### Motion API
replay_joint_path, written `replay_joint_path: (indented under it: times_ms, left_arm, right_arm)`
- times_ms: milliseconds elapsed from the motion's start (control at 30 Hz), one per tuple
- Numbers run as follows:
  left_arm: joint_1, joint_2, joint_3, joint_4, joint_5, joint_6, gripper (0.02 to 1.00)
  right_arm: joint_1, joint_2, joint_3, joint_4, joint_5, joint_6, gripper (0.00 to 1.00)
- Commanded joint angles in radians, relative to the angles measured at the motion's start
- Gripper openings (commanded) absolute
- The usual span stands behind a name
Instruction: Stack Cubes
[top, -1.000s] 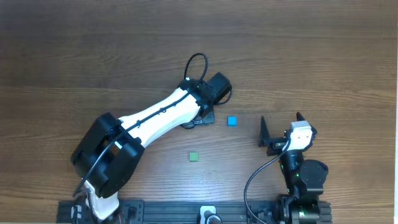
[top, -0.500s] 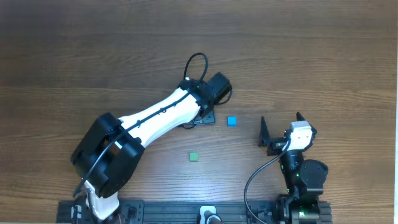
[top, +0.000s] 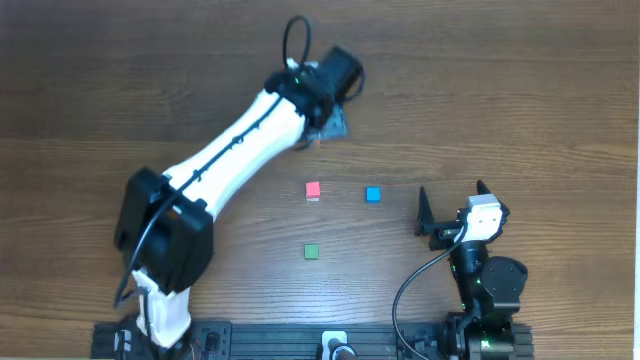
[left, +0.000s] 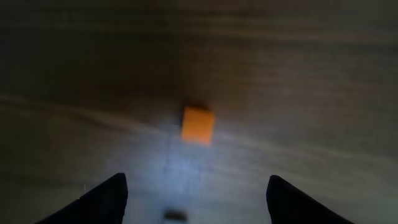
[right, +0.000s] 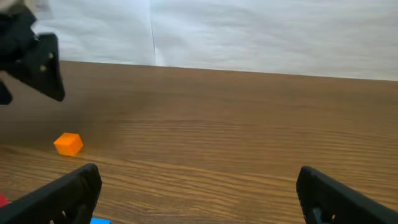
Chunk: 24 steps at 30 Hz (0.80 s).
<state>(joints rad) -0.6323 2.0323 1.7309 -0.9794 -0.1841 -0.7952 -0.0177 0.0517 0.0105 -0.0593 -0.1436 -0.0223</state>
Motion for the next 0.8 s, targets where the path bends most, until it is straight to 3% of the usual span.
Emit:
replay_joint_path:
  times_ms: [33,633,800]
  left_arm:
    - [0.016,0.111,0.035,0.011,0.019,0.057,0.72]
    - [0.017,0.226,0.035,0.078,0.053,0.085,0.68]
    - [0.017,0.235,0.035,0.078,0.053,0.085,0.601]
  right_arm:
    - [0.006,0.001,-0.005,-0.005,0.006,0.01,0.993]
    - [0.006,0.001,-0.005,-0.004,0.006,0.01,0.993]
    - [0.006,0.001,-0.005,-0.004,0.006,0.01,0.993]
